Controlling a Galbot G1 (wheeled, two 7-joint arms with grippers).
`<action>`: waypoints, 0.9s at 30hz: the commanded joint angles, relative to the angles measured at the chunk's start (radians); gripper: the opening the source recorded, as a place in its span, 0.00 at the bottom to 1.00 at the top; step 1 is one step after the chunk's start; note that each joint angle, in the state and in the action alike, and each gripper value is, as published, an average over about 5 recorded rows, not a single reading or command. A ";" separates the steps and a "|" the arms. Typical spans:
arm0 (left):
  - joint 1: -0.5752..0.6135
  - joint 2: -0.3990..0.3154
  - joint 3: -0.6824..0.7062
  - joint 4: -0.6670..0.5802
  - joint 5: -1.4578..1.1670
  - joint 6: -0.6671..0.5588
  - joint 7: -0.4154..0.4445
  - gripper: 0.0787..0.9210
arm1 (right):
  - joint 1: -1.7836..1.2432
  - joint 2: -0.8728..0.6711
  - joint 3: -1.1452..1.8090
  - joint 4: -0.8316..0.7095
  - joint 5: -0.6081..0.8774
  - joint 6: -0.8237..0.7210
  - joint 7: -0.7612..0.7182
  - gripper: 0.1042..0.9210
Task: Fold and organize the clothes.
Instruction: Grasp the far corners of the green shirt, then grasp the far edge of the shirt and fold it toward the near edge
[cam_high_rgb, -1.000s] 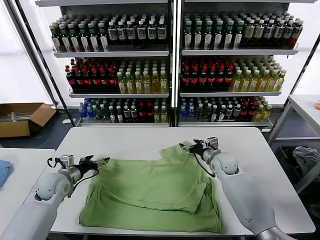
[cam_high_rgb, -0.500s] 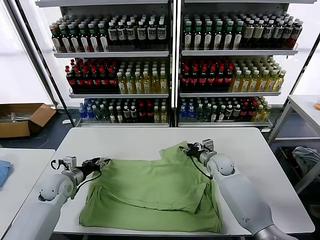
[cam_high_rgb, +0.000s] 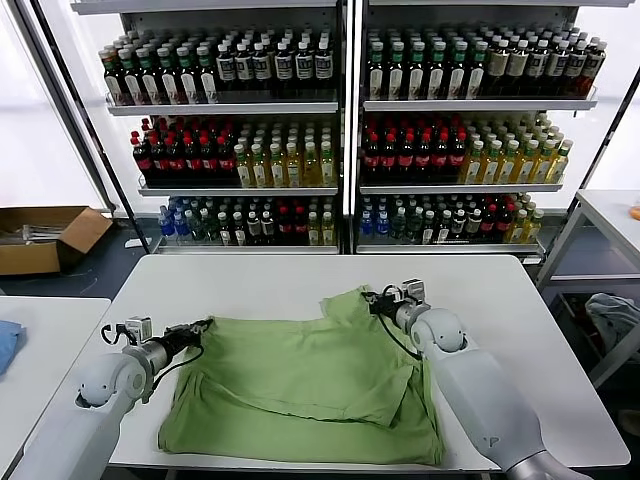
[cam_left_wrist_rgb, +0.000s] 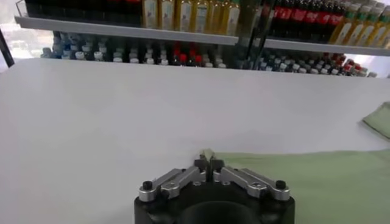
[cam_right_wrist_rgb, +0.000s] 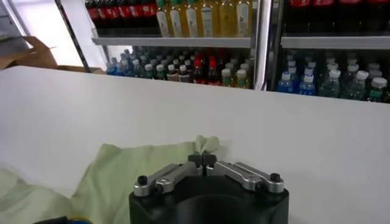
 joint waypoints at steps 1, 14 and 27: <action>0.005 0.002 -0.010 -0.033 -0.022 -0.006 -0.015 0.01 | -0.020 -0.002 0.011 0.053 0.031 0.030 -0.003 0.00; 0.090 0.021 -0.115 -0.301 -0.053 -0.032 -0.075 0.01 | -0.214 -0.084 0.195 0.378 0.154 0.108 -0.008 0.00; 0.359 0.033 -0.256 -0.533 -0.051 -0.018 -0.093 0.01 | -0.638 -0.178 0.478 0.789 0.230 0.110 0.021 0.00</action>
